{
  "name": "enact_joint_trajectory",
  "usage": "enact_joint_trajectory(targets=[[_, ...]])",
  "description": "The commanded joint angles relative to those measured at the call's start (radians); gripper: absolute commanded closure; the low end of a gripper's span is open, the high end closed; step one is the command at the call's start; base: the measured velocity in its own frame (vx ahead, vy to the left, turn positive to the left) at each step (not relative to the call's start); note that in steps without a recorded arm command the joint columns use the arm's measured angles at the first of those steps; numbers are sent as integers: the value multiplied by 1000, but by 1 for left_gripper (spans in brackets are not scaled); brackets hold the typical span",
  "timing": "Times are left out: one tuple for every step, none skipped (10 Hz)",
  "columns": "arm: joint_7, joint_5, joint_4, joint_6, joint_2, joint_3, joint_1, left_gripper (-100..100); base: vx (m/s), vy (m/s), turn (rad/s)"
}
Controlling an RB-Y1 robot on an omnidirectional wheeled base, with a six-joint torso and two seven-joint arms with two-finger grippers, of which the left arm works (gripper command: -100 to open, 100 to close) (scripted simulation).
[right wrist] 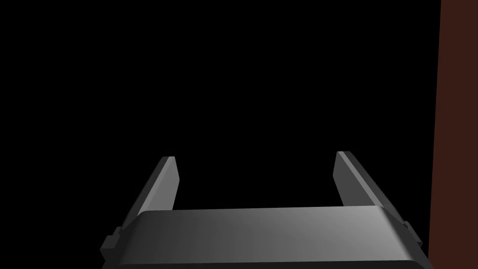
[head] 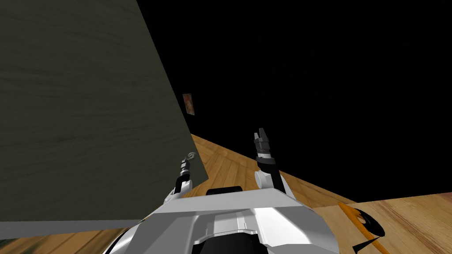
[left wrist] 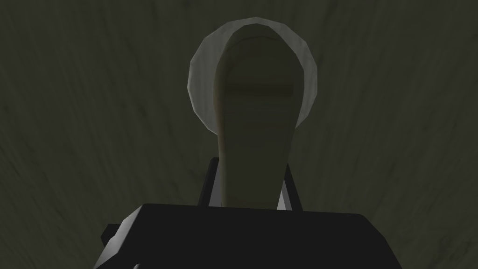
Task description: Push the door open
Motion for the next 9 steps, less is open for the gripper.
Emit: enact_joint_trajectory(targets=[[2, 6, 37, -22, 15, 9, -21, 100, 138, -27, 41], [2, 6, 37, -22, 15, 9, -21, 100, 67, -5, -3], [-4, 15, 38, -22, 18, 24, -20, 100, 118, -25, 31], [-6, 18, 39, -22, 19, 30, -19, 100, 178, -71, 64], [-9, 22, 39, -23, 20, 36, -19, 100, 161, -59, 66], [-12, 27, 40, -23, 22, 44, -18, 100, 172, -59, 47], [-10, 25, 35, -17, 22, 42, -8, 100, 79, -19, 49], [-17, 36, 33, -18, 28, 60, -5, 100, 130, 11, 47], [-20, 41, 34, -18, 29, 68, -4, 100, 192, 1, 42]])
